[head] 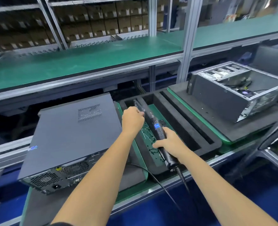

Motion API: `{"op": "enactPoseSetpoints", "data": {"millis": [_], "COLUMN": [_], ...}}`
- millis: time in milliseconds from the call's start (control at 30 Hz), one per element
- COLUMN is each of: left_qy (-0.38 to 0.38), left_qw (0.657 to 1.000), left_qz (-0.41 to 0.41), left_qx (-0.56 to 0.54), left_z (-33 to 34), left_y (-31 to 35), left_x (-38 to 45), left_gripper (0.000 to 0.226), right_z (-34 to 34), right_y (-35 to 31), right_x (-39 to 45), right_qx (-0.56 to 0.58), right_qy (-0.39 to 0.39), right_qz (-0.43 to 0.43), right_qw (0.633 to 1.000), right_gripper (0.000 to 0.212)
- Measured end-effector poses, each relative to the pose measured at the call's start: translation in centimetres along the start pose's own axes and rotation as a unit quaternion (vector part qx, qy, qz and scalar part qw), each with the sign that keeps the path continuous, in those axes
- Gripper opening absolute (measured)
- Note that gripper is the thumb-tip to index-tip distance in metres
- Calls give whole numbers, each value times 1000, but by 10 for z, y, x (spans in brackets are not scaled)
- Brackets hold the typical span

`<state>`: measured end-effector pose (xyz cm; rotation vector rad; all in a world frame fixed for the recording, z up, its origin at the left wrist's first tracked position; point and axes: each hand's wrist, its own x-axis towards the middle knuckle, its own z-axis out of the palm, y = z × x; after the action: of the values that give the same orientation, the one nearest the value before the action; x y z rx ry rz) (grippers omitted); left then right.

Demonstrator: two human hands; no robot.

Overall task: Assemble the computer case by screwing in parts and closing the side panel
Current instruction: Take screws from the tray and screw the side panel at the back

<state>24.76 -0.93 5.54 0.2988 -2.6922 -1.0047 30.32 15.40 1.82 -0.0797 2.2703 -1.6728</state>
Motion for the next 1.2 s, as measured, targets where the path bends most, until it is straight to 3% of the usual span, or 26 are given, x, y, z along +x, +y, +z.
{"op": "enactPoseSetpoints", "data": {"millis": [100,167,300,467,667,933,1200], "left_qy": [-115,-161,-208,-257,-239,-247,-247], "left_qw": [993,986,975,955,950,946,948], "left_qz": [34,27,-33,-74,-145,-141,-161], "left_qx": [12,20,68,126,137,153,118], "left_z": [30,57,114,158,190,237,245], "left_y": [8,6,-18,-44,-77,-88,-86], "left_x": [16,24,41,72,103,109,115], "left_gripper": [16,21,18,21,26,23,20], "right_z": [-24,-36,-54,-73,-71,-64,-62], "right_y": [7,12,25,41,53,73,72], "right_x": [27,49,101,162,222,264,271], "right_qx": [44,72,66,171,201,202,176], "right_qy": [20,4,-41,-137,-193,-180,-191], "right_qz": [40,53,70,104,139,144,143], "right_qw": [998,996,995,970,950,952,955], "right_gripper": [36,34,32,17,26,29,18]}}
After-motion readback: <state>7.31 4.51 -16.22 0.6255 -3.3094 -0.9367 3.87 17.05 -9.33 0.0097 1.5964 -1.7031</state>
